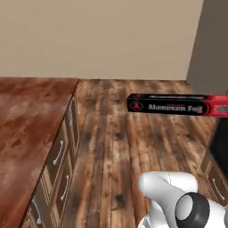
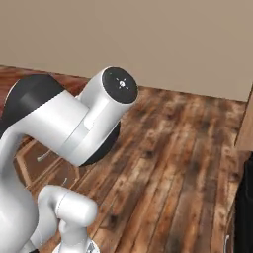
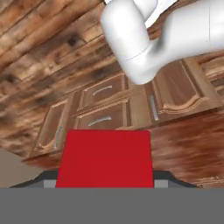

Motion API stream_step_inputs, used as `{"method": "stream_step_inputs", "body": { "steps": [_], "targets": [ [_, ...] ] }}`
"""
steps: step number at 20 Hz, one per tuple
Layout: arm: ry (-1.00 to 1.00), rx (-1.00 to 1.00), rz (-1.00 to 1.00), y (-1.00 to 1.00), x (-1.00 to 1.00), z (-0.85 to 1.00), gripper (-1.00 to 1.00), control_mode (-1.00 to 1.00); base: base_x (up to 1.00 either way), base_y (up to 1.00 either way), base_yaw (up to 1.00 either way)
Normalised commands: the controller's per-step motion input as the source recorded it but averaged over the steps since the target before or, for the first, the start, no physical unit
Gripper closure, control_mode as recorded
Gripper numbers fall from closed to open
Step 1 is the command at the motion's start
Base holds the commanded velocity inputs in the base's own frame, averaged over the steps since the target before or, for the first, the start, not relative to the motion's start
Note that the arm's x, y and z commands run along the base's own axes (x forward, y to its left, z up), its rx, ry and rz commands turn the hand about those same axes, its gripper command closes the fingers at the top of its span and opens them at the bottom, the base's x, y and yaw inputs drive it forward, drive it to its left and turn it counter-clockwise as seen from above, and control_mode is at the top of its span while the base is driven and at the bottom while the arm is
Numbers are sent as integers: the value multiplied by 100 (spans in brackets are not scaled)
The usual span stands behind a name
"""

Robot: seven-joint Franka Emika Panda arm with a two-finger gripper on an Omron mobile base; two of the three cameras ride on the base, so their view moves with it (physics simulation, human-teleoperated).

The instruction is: Retrieve the tupperware and aluminum foil from the cabinet and place them on the dining counter near the plate with mushroom and sweet potato to prepare for storing leftovers.

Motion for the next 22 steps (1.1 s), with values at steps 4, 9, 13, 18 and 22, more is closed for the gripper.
{"method": "stream_step_inputs", "body": {
  "steps": [4, 9, 13, 18, 22],
  "targets": [
    [0, 0, 0, 0, 0, 0, 100, 100, 0, 6, 100],
    [0, 0, 0, 0, 0, 0, 100, 100, 1, 23, 95],
    [0, 0, 0, 0, 0, 0, 100, 100, 9, 47, 85],
    [0, 0, 0, 0, 0, 0, 100, 100, 17, 81, 71],
    [0, 0, 0, 0, 0, 0, 100, 100, 1, 100, 47]
  ]
}}
